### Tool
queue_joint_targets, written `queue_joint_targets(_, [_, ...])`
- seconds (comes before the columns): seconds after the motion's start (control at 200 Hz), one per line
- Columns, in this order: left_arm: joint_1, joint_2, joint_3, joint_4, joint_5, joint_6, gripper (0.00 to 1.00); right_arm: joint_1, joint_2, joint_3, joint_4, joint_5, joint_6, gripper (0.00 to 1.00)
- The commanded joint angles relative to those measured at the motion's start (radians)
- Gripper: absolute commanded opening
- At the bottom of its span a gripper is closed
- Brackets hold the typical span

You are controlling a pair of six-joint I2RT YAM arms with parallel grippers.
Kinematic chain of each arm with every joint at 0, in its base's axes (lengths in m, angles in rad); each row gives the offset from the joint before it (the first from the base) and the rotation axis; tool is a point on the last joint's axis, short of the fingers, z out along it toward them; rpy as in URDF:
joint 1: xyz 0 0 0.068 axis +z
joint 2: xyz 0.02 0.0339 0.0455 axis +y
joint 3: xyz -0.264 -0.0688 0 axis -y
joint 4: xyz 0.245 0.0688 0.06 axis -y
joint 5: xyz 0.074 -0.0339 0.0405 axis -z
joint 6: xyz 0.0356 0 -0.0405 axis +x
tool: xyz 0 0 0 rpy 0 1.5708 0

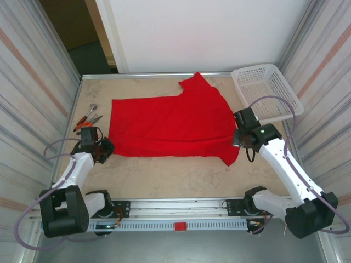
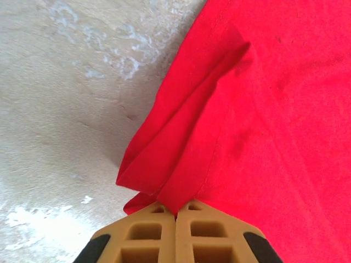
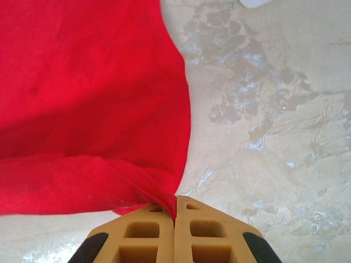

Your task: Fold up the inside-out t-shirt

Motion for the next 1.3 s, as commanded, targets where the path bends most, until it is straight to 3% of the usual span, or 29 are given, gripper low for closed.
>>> queue_joint_targets(0.0, [0.02, -0.018, 0.027, -0.044, -0.023, 0.035, 0.0, -0.057, 0.061, 0.041, 0.051, -0.047, -0.065, 0.0])
queue_joint_targets(0.341, [0.021, 0.048, 0.033, -0.019, -0.02, 0.048, 0.0, -0.086, 0.405, 0.236, 0.273, -0.27, -0.164, 0.0])
queue_joint_targets(0.541, [0.02, 0.07, 0.031, -0.014, -0.021, 0.055, 0.0, -0.092, 0.607, 0.461, 0.267, -0.232, -0.217, 0.0])
queue_joint_targets(0.551, [0.021, 0.07, 0.031, -0.014, -0.021, 0.055, 0.0, -0.093, 0.617, 0.471, 0.262, -0.223, -0.215, 0.01])
queue_joint_targets(0.606, [0.021, 0.07, 0.03, -0.013, -0.021, 0.055, 0.0, -0.099, 0.639, 0.513, 0.232, -0.197, -0.208, 0.34])
queue_joint_targets(0.636, [0.02, 0.07, 0.028, -0.013, -0.021, 0.055, 0.0, -0.099, 0.63, 0.513, 0.228, -0.188, -0.201, 0.43])
queue_joint_targets(0.787, [0.021, 0.056, 0.033, -0.021, -0.015, 0.051, 0.0, -0.099, 0.482, 0.363, 0.246, -0.177, -0.138, 0.48])
queue_joint_targets(0.912, [0.021, 0.024, 0.053, -0.041, -0.009, 0.055, 0.14, -0.105, 0.356, 0.181, 0.277, -0.192, -0.076, 0.5])
queue_joint_targets(0.997, [0.019, -0.03, 0.066, -0.054, -0.017, 0.06, 0.32, -0.11, 0.31, 0.082, 0.307, -0.209, -0.05, 0.51])
queue_joint_targets(1.072, [0.02, -0.081, 0.087, -0.075, -0.039, 0.069, 0.43, -0.119, 0.313, 0.04, 0.306, -0.23, -0.034, 0.52])
queue_joint_targets(1.182, [0.021, -0.091, 0.131, -0.09, -0.046, 0.097, 0.51, -0.124, 0.345, 0.0, 0.314, -0.231, -0.014, 0.52])
queue_joint_targets(1.292, [0.021, -0.002, 0.182, -0.089, -0.02, 0.127, 0.55, -0.144, 0.387, -0.038, 0.33, -0.238, 0.037, 0.52])
